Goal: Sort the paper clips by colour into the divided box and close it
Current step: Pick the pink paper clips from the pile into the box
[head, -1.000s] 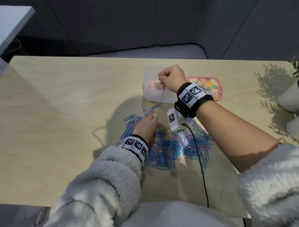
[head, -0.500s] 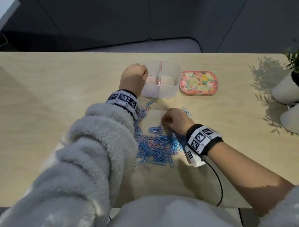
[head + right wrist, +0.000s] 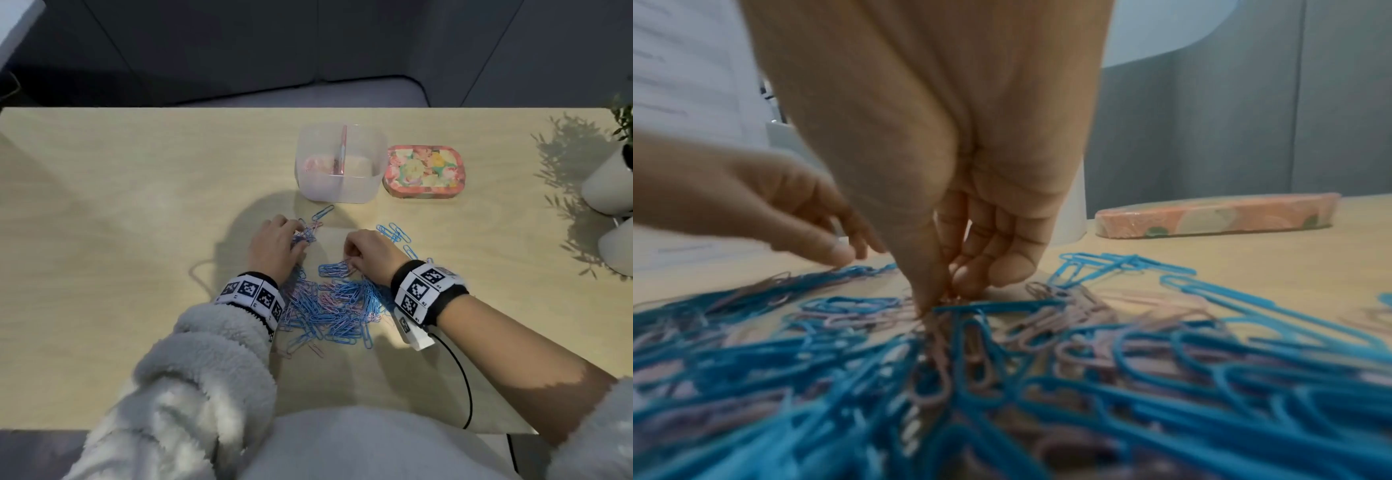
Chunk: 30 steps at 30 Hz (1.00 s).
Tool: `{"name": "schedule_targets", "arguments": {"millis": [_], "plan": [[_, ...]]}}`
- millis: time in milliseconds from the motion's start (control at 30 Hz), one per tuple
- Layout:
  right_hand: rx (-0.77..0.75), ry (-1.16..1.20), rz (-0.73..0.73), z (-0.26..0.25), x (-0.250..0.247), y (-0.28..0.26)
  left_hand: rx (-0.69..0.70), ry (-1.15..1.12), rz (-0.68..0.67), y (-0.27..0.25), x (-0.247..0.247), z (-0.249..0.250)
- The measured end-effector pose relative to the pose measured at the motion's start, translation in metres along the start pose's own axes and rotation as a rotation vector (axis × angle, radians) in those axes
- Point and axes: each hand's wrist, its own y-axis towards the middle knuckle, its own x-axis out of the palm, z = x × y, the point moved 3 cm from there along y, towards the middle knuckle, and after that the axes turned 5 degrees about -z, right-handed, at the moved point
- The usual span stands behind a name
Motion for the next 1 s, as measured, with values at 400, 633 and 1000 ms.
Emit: {"name": "schedule_targets", "arguments": {"millis": [400, 633, 1000], "plan": [[0.012, 0.092, 0.133, -0.020, -0.013, 0.020, 0.166, 0.115, -0.013, -0.016, 0.011, 0.010], [-0.121, -0.083, 0.109, -0.046, -0.009, 0.047, 0.231, 0.062, -0.050, -0.039, 0.015, 0.005], [-0.190, -0.259, 0.125, -0.034, -0.001, 0.035, 0.006, -0.095, -0.002, -0.022, -0.010, -0.029]]}}
